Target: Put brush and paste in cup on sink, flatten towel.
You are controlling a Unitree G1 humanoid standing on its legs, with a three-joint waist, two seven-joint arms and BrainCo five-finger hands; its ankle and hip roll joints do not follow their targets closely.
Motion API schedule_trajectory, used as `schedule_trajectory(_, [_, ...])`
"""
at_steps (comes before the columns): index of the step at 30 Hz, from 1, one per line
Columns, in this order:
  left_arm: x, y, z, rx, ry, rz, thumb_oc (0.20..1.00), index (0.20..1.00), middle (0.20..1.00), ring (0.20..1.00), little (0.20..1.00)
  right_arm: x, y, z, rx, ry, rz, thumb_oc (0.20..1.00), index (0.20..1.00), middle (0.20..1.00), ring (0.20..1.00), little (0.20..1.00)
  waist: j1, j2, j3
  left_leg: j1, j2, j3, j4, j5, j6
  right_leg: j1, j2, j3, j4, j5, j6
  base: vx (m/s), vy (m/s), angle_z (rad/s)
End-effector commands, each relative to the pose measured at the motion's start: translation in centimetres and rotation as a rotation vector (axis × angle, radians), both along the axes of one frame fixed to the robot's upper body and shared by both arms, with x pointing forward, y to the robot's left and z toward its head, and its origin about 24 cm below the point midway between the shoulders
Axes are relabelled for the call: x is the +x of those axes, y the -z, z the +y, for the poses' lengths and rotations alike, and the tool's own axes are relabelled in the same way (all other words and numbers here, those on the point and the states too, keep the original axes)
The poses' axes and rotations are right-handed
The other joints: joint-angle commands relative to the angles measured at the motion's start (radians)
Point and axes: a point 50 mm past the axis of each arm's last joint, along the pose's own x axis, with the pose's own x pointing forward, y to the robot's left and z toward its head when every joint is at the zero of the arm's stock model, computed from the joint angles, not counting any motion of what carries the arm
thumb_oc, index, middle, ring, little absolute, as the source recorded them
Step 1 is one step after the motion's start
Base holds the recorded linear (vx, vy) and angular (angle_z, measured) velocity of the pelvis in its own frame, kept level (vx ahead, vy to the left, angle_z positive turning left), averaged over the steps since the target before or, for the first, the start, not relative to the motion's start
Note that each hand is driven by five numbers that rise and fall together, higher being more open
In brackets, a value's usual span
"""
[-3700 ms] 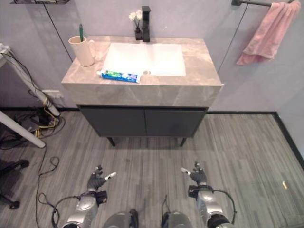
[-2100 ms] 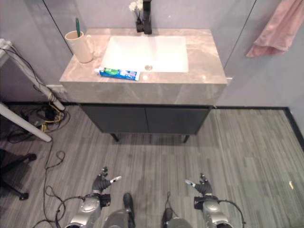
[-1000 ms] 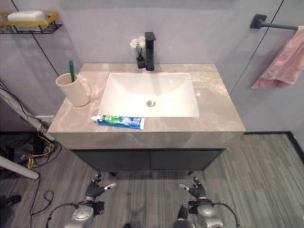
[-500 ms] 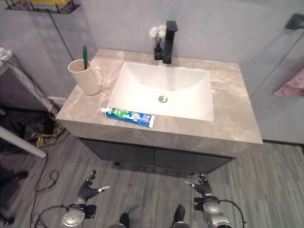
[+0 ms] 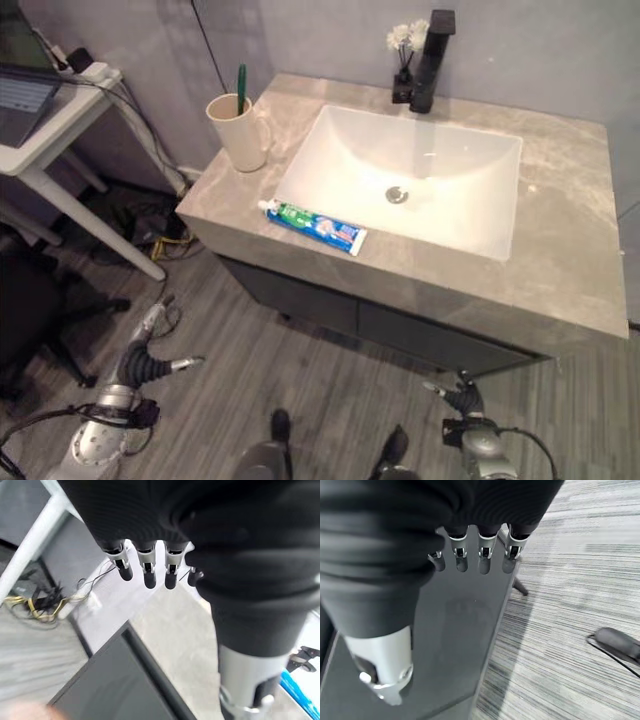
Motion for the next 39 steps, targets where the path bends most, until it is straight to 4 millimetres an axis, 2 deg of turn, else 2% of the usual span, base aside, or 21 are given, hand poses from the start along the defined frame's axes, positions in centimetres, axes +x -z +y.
schedule_trajectory(1, [0.5,-4.8,0.6,0.046,0.018,-0.252,1.0,1.0,1.0,1.0,1.0,1.5,-1.1,-0.7,-0.024,0.028,-0.083,1.0,1.0,1.0,1.0,1.0,0.031,0.019,-0.05,0.007,0.022,-0.008,-0.022,0.096,-0.054,0.034,-0.045,0.059,0.107,-0.071,0.057,0.09,0.086,0.14])
schedule_trajectory(5, [0.9,-8.1,1.0,0.049,0.012,-0.388,1.0,1.0,1.0,1.0,1.0,1.7,-1.0,0.1,-0.008,0.001,-0.078,1.0,1.0,1.0,1.0,1.0,0.022,0.025,-0.06,0.024,0.005,0.011,-0.036,0.082,-0.043,0.023,-0.064,0.075,0.106,-0.054,0.069,0.06,0.08,0.06])
schedule_trajectory(10, [1.4,-10.5,0.7,-0.008,0.058,-0.48,1.0,1.0,1.0,1.0,1.0,1.8,-0.9,0.7,0.012,-0.023,-0.074,1.0,1.0,1.0,1.0,1.0,-0.001,0.028,-0.065,0.036,-0.005,0.03,-0.037,0.066,-0.034,0.012,-0.076,0.099,0.109,-0.044,0.077,0.04,0.053,-0.11])
schedule_trajectory(12, [2.3,-11.6,0.2,-0.042,0.118,-0.485,1.0,1.0,1.0,1.0,1.0,1.7,-1.0,0.8,0.01,-0.048,-0.072,1.0,1.0,1.0,1.0,1.0,-0.032,0.038,-0.065,0.04,-0.012,0.044,-0.037,0.054,-0.027,-0.006,-0.081,0.125,0.108,-0.035,0.081,0.03,0.078,-0.23])
schedule_trajectory(14, [2.9,-11.9,0.0,-0.059,0.166,-0.452,1.0,1.0,1.0,1.0,1.0,1.7,-1.2,0.7,0.005,-0.065,-0.081,1.0,1.0,1.0,1.0,1.0,-0.057,0.049,-0.066,0.038,-0.012,0.061,-0.037,0.053,-0.026,-0.027,-0.081,0.15,0.104,-0.025,0.083,0.02,0.084,-0.45])
schedule_trajectory(18, [4.1,-10.5,-0.3,-0.092,0.222,-0.326,1.0,1.0,1.0,1.0,1.0,1.1,-1.4,-0.1,-0.005,-0.053,-0.09,1.0,1.0,1.0,1.0,1.0,-0.114,0.073,-0.055,0.035,-0.006,0.099,-0.037,0.052,-0.029,-0.065,-0.077,0.2,0.09,-0.003,0.092,0.01,0.048,-0.44])
schedule_trajectory(22, [4.5,-9.2,-0.2,-0.044,0.236,-0.238,1.0,1.0,1.0,1.0,1.0,0.9,-1.9,-0.9,-0.031,-0.046,-0.109,1.0,1.0,1.0,1.0,1.0,-0.138,0.087,-0.045,0.035,-0.008,0.121,-0.037,0.048,-0.03,-0.083,-0.08,0.226,0.08,0.011,0.1,-0.01,0.029,-0.27])
schedule_trajectory(31, [4.5,-6.4,1.1,0.005,0.195,-0.071,1.0,1.0,1.0,1.0,1.0,0.9,-2.3,-2.1,-0.071,-0.02,-0.111,1.0,1.0,1.0,1.0,1.0,-0.164,0.107,-0.035,0.036,-0.016,0.147,-0.037,0.043,-0.029,-0.095,-0.089,0.254,0.05,0.04,0.113,0.01,0.021,-0.11])
schedule_trajectory(36, [4.5,-4.9,2.7,0.001,0.106,-0.009,1.0,1.0,1.0,1.0,1.0,1.4,-2.6,-1.4,-0.061,-0.045,-0.141,1.0,1.0,1.0,1.0,1.0,-0.177,0.106,-0.028,0.031,-0.02,0.151,-0.037,0.042,-0.026,-0.105,-0.093,0.26,0.059,0.041,0.113,0.0,0.0,0.0])
schedule_trajectory(39, [4.8,-4.6,3.1,-0.003,0.071,-0.009,1.0,1.0,1.0,1.0,1.0,1.7,-2.8,-1.0,-0.059,-0.065,-0.153,1.0,1.0,1.0,1.0,1.0,-0.184,0.102,-0.025,0.028,-0.022,0.15,-0.037,0.039,-0.024,-0.109,-0.095,0.26,0.058,0.046,0.115,0.0,0.0,0.0])
